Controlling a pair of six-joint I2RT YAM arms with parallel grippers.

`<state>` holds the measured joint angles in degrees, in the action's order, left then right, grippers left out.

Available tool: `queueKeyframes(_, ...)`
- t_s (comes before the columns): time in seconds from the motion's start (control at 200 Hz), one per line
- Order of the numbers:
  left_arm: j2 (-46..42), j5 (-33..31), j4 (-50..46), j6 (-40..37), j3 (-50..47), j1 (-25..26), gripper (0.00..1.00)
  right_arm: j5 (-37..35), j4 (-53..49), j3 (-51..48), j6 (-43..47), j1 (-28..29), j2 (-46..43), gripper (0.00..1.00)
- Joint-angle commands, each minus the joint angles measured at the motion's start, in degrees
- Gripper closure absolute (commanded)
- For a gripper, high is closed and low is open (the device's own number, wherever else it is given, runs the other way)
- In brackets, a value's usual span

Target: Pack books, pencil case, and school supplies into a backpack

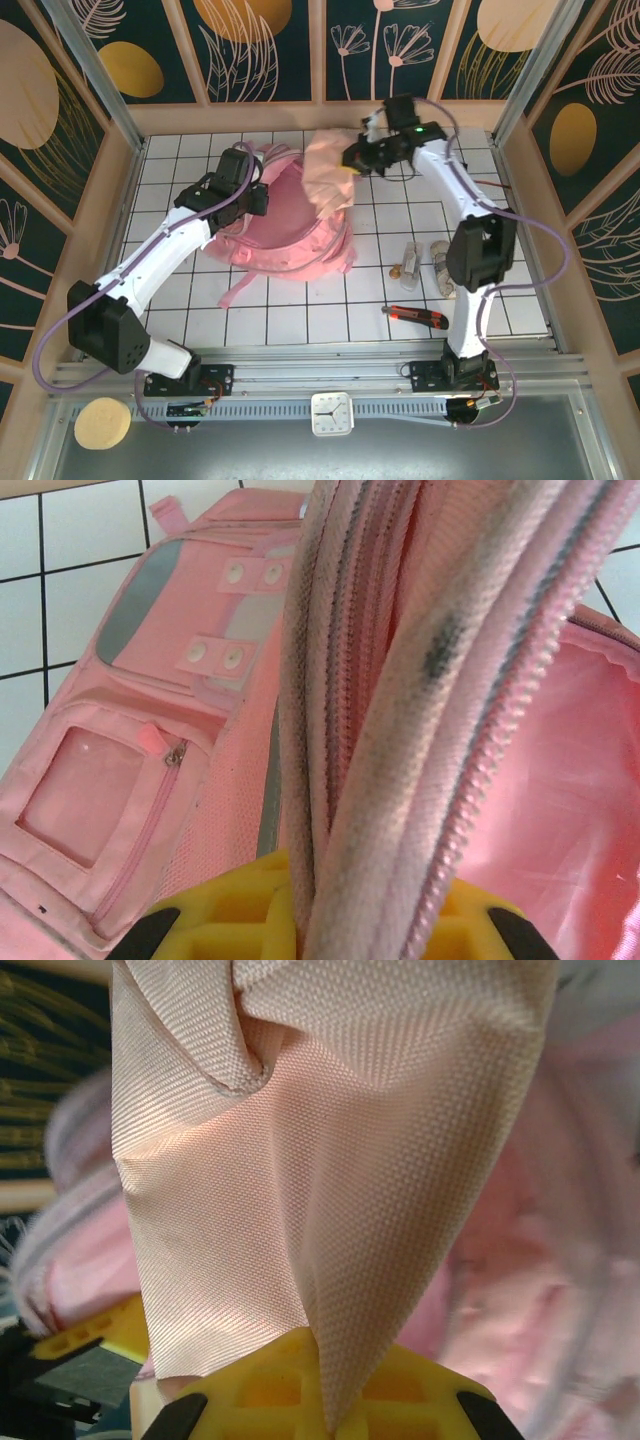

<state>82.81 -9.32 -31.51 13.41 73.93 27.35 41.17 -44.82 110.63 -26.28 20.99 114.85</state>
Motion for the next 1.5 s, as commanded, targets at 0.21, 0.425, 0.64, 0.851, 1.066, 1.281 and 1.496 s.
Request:
queueKeyframes(0.21, -3.6, 3.3, 5.9, 1.6, 0.2, 0.0, 1.00, 2.3, -7.1, 7.5, -6.9, 6.5, 12.5, 1.00)
queueKeyframes(0.425, -3.5, 5.8, 7.6, 2.7, -0.1, 0.0, 1.00, 0.4, 2.7, 7.8, -17.7, 8.4, 16.4, 1.00)
queueKeyframes(0.64, -3.6, 10.1, 11.4, 6.7, -3.4, 0.2, 1.00, -2.4, 17.2, 7.6, -31.5, 11.2, 18.9, 1.00)
queueKeyframes(0.851, -4.2, 11.0, 12.7, 7.8, -5.0, 0.2, 1.00, -9.0, 15.9, 13.3, -32.9, 14.0, 25.5, 1.00)
queueKeyframes(1.066, -4.0, 7.4, 11.3, 7.4, -5.0, 0.2, 1.00, -9.3, 23.7, 8.9, -33.6, 14.8, 21.6, 0.55)
queueKeyframes(1.281, -4.3, -0.1, 7.6, 5.9, -5.3, 0.2, 1.00, -10.3, 17.7, 0.2, -27.1, 12.6, 8.9, 0.41)
queueKeyframes(1.496, -5.9, -5.7, 4.1, 5.9, -7.9, -0.3, 1.00, -16.1, 5.6, -3.2, -19.3, 10.6, -1.1, 0.33)
